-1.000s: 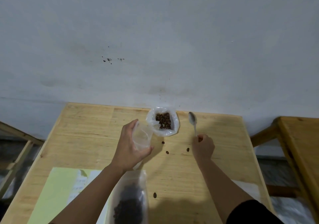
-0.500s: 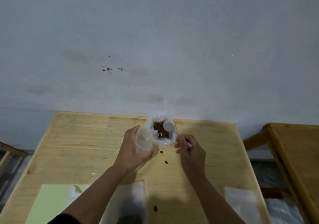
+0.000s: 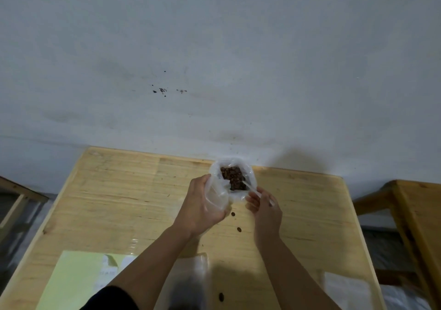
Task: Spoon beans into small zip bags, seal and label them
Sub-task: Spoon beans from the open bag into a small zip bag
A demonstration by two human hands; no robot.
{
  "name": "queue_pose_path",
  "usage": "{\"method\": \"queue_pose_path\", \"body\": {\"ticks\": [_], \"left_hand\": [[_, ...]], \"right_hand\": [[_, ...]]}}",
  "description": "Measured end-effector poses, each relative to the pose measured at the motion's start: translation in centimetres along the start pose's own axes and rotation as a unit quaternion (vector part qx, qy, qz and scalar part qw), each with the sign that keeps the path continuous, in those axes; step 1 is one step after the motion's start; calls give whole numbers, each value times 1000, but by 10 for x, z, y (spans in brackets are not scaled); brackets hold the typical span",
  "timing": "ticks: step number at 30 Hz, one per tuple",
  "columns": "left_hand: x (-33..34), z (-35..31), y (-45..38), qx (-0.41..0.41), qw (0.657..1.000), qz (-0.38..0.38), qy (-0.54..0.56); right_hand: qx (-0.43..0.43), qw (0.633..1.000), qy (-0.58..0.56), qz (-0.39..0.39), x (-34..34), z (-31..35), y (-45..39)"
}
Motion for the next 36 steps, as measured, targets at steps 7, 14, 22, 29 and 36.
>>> {"method": "queue_pose_path", "body": {"ticks": [7,14,22,29,36], "left_hand": [[3,3,-2,-7,1000,-3,-7],[7,0,-7,-14,1000,-15,-3],[11,-4,-13,-8,1000,-19,-1],[11,2,-10,-6,1000,-21,1],[14,2,-12,-4,1000,-16,-12]], "right_hand": [[30,998,-58,3,-12,21,4],[11,997,-58,51,-18,47,19],[-205,958,137,147,-10,64,43],[-297,914,274,46,-17,43,22],[-25,996,83,13,-6,-1,3]]}}
Point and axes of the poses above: each hand's wrist, its own y-axis away from the middle knuckle, its own x-axis out of the palm, z = x × y, the point moved 3 cm from there along -y, towards the middle knuckle, and after that the axes turned 7 degrees about -y, right-handed, at the moved point
